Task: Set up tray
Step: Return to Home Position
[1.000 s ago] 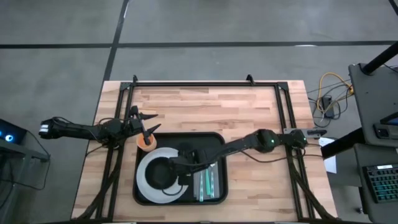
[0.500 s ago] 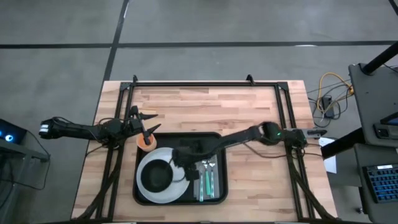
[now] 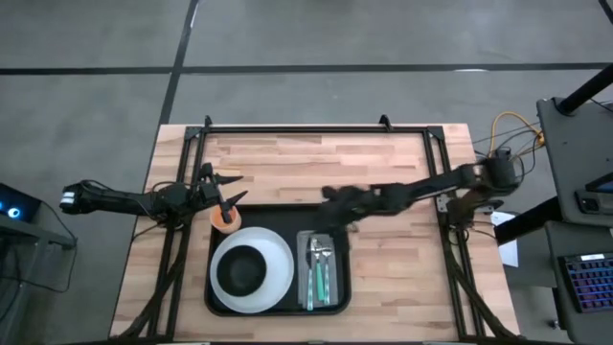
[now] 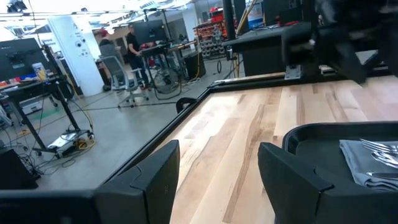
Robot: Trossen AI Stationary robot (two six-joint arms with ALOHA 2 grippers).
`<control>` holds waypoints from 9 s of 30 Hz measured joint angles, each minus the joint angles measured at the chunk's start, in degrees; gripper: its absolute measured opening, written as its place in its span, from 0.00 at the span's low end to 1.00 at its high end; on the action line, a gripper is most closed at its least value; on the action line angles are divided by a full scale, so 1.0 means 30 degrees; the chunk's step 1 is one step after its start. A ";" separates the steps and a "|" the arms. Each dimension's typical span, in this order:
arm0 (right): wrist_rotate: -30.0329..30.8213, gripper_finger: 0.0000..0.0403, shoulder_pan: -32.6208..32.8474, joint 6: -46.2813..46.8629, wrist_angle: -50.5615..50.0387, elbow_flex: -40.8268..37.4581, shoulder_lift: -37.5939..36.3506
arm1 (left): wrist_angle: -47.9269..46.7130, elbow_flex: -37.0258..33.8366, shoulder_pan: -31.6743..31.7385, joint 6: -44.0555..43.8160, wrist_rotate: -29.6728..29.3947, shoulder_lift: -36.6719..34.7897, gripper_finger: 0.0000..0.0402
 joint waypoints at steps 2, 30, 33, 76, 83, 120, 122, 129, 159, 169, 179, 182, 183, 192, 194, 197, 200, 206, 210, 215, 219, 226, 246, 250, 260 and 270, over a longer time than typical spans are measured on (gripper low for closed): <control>0.0073 0.38 -0.0022 -0.0253 0.1216 -0.1872 -0.1680 | 0.0000 0.0000 0.0005 0.0000 0.0007 0.0000 0.49; 0.0247 0.36 -0.0029 -0.4565 0.2796 -1.4079 -1.7365 | 0.0000 0.0007 0.0002 0.0006 0.0004 0.0087 0.49; 0.0240 0.36 -0.0035 -0.4999 0.2415 -1.4723 -1.8969 | 0.0000 0.0007 0.0005 0.0002 0.0002 0.0087 0.49; 0.0828 0.35 -0.0145 -0.7219 -0.1216 -1.8851 -3.0401 | 0.0000 0.0015 0.0005 0.0004 0.0003 0.0080 0.49; 0.3414 0.34 -0.0153 -0.8104 -0.1263 -1.8844 -2.9305 | 0.0000 0.0015 0.0002 0.0001 0.0003 0.0085 0.49; 0.3424 0.32 -0.0153 -0.8847 -0.1265 -1.8836 -2.8685 | 0.0000 0.0015 0.0005 0.0007 0.0004 0.0083 0.49; 0.3424 0.32 -0.0153 -0.8844 -0.1268 -1.8836 -2.8685 | 0.0000 0.0015 0.0002 0.0007 0.0006 0.0085 0.49; 0.3424 0.33 -0.0153 -0.8844 -0.1265 -1.8836 -2.8685 | 0.0000 0.0015 0.0003 0.0005 0.0005 0.0083 0.49; 0.3417 0.31 -0.0160 -0.8844 -0.1268 -1.8815 -2.8693 | 0.0000 0.0015 0.0002 0.0001 0.0007 0.0083 0.49; 0.3417 0.33 -0.0160 -0.8844 -0.1268 -1.8815 -2.8693 | 0.0000 0.0015 -0.0001 0.0007 0.0007 0.0081 0.49; 0.3417 0.32 -0.0160 -0.8845 -0.1268 -1.8815 -2.8693 | 0.0000 0.0015 -0.0002 0.0007 0.0001 0.0082 0.49; 0.3417 0.31 -0.0160 -0.8844 -0.1268 -1.8815 -2.8693 | 0.0000 0.0015 -0.0001 0.0001 0.0007 0.0080 0.49; 0.3417 0.31 -0.0160 -0.8844 -0.1268 -1.8818 -2.8693 | 0.0000 0.0015 0.0002 0.0003 0.0007 0.0083 0.49; 0.3417 0.30 -0.0153 -0.8844 -0.1268 -1.8815 -2.8693 | 0.0000 0.0015 -0.0002 0.0000 0.0007 0.0080 0.49; 0.3417 0.30 -0.0153 -0.8844 -0.1268 -1.8817 -2.8693 | 0.0000 0.0015 -0.0002 0.0003 0.0007 0.0085 0.49; 0.3417 0.30 -0.0153 -0.8844 -0.1268 -1.8815 -2.8693 | 0.0000 0.0015 0.0000 0.0007 0.0005 0.0082 0.49; 0.3417 0.30 -0.0153 -0.8844 -0.1268 -1.8815 -2.8693 | 0.0000 0.0015 -0.0002 0.0001 0.0001 0.0087 0.49; 0.3417 0.30 -0.0153 -0.8848 -0.1268 -1.8818 -2.8693 | 0.0000 0.0015 0.0002 0.0007 0.0007 0.0084 0.49; 0.3417 0.30 -0.0153 -0.8844 -0.1268 -1.8821 -2.8693 | 0.0000 0.0015 0.0005 0.0007 0.0005 0.0083 0.49; 0.3417 0.30 -0.0153 -0.8844 -0.1264 -1.8822 -2.8693 | 0.0000 0.0015 0.0004 0.0006 0.0006 0.0087 0.49; 0.3417 0.30 -0.0153 -0.8844 -0.1265 -1.8822 -2.8693 | 0.0000 0.0015 0.0005 0.0000 0.0000 0.0080 0.49; 0.3417 0.30 -0.0153 -0.8844 -0.1261 -1.8822 -2.8693 | 0.0000 0.0015 -0.0002 0.0007 0.0000 0.0083 0.49; 0.3417 0.31 -0.0153 -0.8844 -0.1261 -1.8822 -2.8685 | 0.0000 0.0015 0.0002 0.0004 0.0004 0.0084 0.49; 0.3417 0.31 -0.0153 -0.8844 -0.1261 -1.8822 -2.8685 | 0.0000 0.0015 -0.0002 0.0005 0.0007 0.0080 0.49; 0.3417 0.31 -0.0153 -0.8844 -0.1261 -1.8822 -2.8693 | 0.0000 0.0015 0.0005 0.0007 0.0007 0.0081 0.49; 0.3417 0.30 -0.0153 -0.8844 -0.1261 -1.8822 -2.8689 | 0.0000 0.0015 0.0002 0.0003 0.0004 0.0087 0.49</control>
